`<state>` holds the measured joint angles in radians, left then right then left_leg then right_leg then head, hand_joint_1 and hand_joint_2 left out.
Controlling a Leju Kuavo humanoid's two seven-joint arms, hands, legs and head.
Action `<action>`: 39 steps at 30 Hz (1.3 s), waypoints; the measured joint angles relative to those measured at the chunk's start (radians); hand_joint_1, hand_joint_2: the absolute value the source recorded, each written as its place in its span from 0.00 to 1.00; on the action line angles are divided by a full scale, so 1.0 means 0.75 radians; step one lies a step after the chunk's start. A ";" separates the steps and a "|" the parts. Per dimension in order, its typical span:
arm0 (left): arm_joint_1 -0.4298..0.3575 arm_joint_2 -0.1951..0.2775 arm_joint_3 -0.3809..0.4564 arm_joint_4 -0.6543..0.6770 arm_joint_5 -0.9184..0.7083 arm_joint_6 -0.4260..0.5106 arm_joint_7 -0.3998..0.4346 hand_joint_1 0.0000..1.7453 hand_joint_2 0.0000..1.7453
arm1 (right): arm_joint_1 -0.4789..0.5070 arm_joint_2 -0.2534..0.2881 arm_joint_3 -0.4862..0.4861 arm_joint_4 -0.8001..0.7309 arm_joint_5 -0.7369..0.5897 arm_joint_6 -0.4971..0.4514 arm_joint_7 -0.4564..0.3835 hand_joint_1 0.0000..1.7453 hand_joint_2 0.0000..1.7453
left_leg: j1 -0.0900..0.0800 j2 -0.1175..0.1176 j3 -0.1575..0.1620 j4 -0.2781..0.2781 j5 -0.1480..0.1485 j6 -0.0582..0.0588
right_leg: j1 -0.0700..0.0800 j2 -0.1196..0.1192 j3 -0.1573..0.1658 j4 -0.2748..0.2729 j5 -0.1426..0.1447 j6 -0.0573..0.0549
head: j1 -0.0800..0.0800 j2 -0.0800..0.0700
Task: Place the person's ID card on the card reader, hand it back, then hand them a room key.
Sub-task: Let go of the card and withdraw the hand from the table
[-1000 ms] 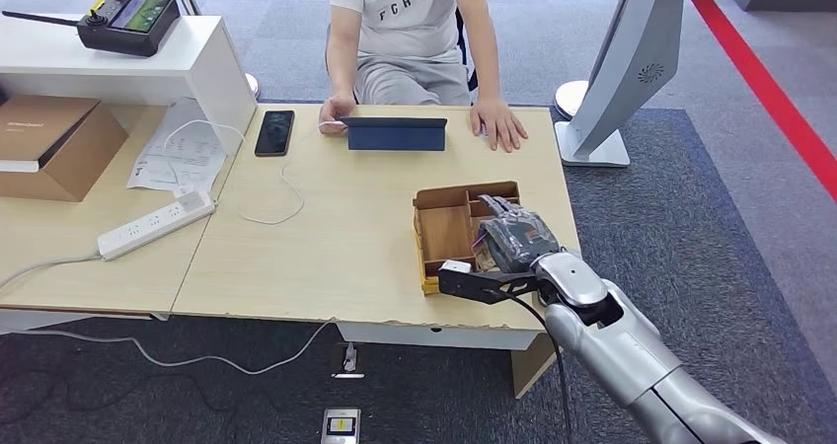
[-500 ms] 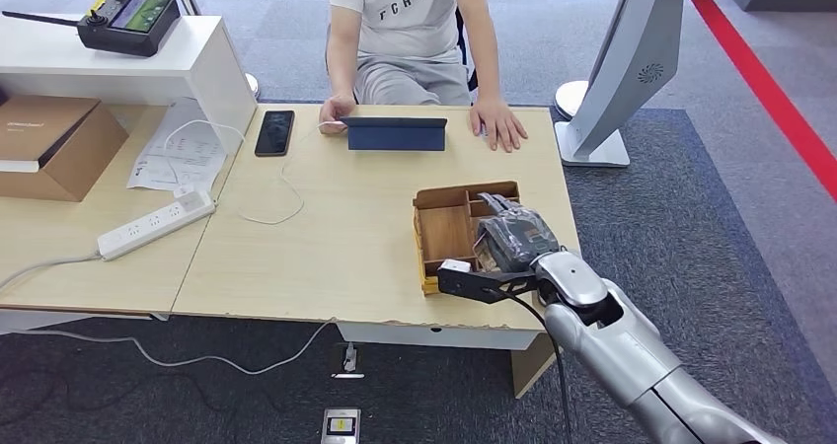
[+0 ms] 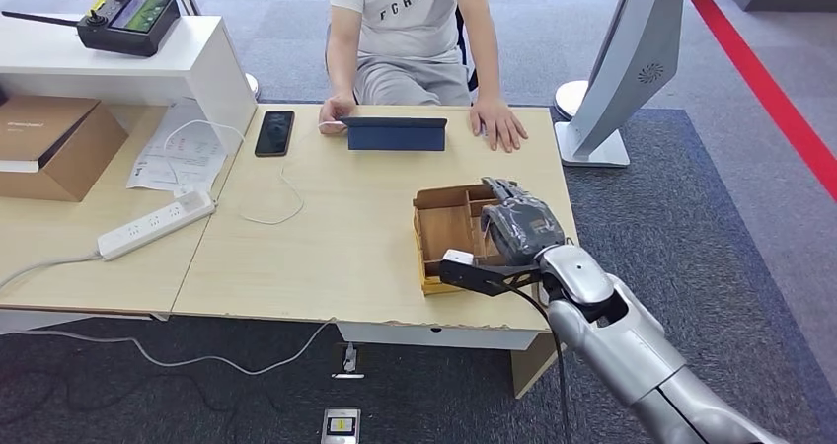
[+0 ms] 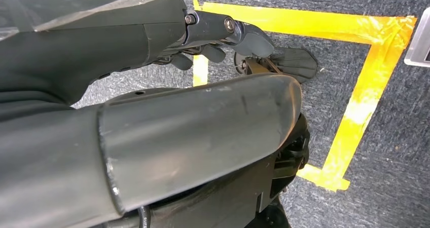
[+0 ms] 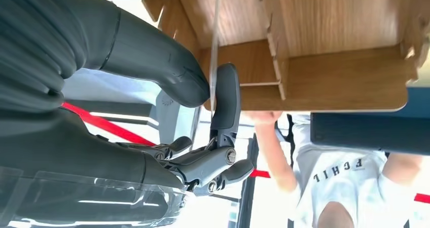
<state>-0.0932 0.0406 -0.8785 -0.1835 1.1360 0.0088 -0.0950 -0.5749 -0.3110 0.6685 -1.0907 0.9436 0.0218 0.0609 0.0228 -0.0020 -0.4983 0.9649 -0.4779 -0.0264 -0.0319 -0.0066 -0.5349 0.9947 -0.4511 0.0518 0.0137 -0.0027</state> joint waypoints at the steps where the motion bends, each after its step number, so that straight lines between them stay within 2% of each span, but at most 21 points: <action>1: 0.000 0.000 0.000 0.000 0.000 0.000 0.000 0.00 0.00 | 0.001 -0.001 -0.004 -0.004 0.002 0.000 0.000 1.00 1.00 | 0.000 0.000 0.000 0.000 0.000 0.000 | 0.000 0.000 0.000 0.000 0.000 0.000 | 0.000 0.000; 20: -0.001 -0.002 -0.020 0.000 -0.019 -0.011 -0.008 0.00 0.00 | -0.012 0.000 -0.087 -0.071 0.009 -0.073 -0.014 1.00 1.00 | 0.000 0.000 -0.001 0.000 0.000 0.000 | 0.000 0.000 0.000 0.000 0.000 0.000 | 0.000 0.000; 31: -0.002 -0.002 -0.043 0.000 -0.050 -0.028 -0.010 0.00 0.00 | -0.180 0.035 -0.120 -0.068 0.010 -0.095 -0.041 1.00 1.00 | 0.000 0.000 -0.001 0.000 0.000 0.000 | 0.000 0.000 0.000 0.001 0.000 0.000 | 0.000 0.000; 39: -0.003 -0.002 -0.066 0.000 -0.070 -0.035 -0.010 0.00 0.00 | -0.332 0.070 -0.119 0.065 0.029 -0.139 -0.064 1.00 1.00 | 0.000 -0.001 -0.001 0.000 0.000 0.000 | 0.000 0.000 0.000 0.001 0.000 0.000 | 0.000 0.000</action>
<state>-0.0952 0.0389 -0.9279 -0.1835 1.0837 -0.0175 -0.1024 -0.8240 -0.2587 0.5795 -1.0419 0.9653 -0.0822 0.0131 0.0228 -0.0026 -0.4988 0.9649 -0.4776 -0.0266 -0.0319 -0.0067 -0.5348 0.9953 -0.4510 0.0518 0.0135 -0.0027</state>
